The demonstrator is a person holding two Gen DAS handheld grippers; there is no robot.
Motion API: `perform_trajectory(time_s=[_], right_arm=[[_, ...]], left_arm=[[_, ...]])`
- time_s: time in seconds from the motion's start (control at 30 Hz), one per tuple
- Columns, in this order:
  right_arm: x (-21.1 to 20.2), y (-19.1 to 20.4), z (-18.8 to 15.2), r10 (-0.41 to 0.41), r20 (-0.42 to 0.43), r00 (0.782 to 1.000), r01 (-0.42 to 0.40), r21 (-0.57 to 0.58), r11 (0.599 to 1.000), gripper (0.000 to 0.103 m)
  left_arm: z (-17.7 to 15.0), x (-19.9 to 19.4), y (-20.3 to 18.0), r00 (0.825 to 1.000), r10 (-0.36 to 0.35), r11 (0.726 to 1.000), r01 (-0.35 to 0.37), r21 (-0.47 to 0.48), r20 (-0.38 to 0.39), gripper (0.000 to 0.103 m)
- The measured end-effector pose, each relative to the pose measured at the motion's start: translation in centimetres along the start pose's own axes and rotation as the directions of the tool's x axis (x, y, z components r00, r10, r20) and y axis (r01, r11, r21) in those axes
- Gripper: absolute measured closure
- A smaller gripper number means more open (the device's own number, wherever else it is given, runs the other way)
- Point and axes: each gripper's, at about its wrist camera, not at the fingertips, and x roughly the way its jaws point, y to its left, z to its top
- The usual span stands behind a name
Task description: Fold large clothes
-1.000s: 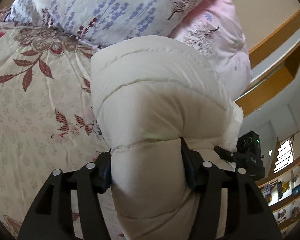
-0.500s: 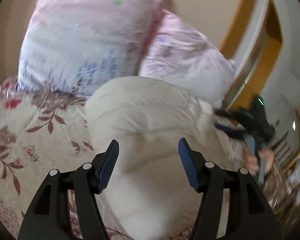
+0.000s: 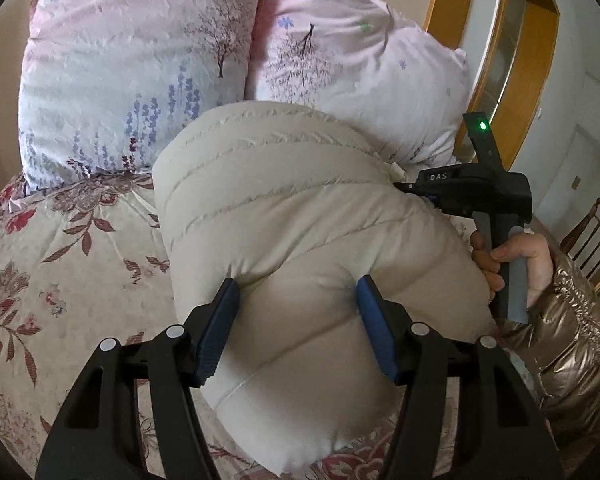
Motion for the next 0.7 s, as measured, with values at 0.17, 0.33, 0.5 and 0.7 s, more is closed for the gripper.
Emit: perform_trajectory(time_s=[0.17,0.33,0.5,0.7], right_arm=[[0.8,-0.1,-0.3,-0.042,-0.018,0.999,0.042,0.002,0.999,0.081],[-4.2,0.3,-1.4,-0.050,0.105,0.993,0.055,-0.049,0.997,0.049],[-9.5,2.9,-5.4,0.065,0.162,0.985,-0.029,-0.214,0.976,0.051],[-7.3,5.4,-9.4,0.007,0.054,0.998,0.013,-0.359,0.933,0.056]], left_arm=[[-0.1,1.6,0.3,1.000,-0.001,1.000,0.001,-0.030,-0.014,0.041],[-0.2,-0.9,-0.2,0.999,0.005,1.000,-0.005,-0.014,0.049,0.039],[-0.8,-3.2,-0.3,0.995,0.051,0.999,-0.051,0.004,0.086,0.037],[-1.5,-1.7,-0.8,0.996,0.090,0.995,-0.091,0.027,0.022,0.036]])
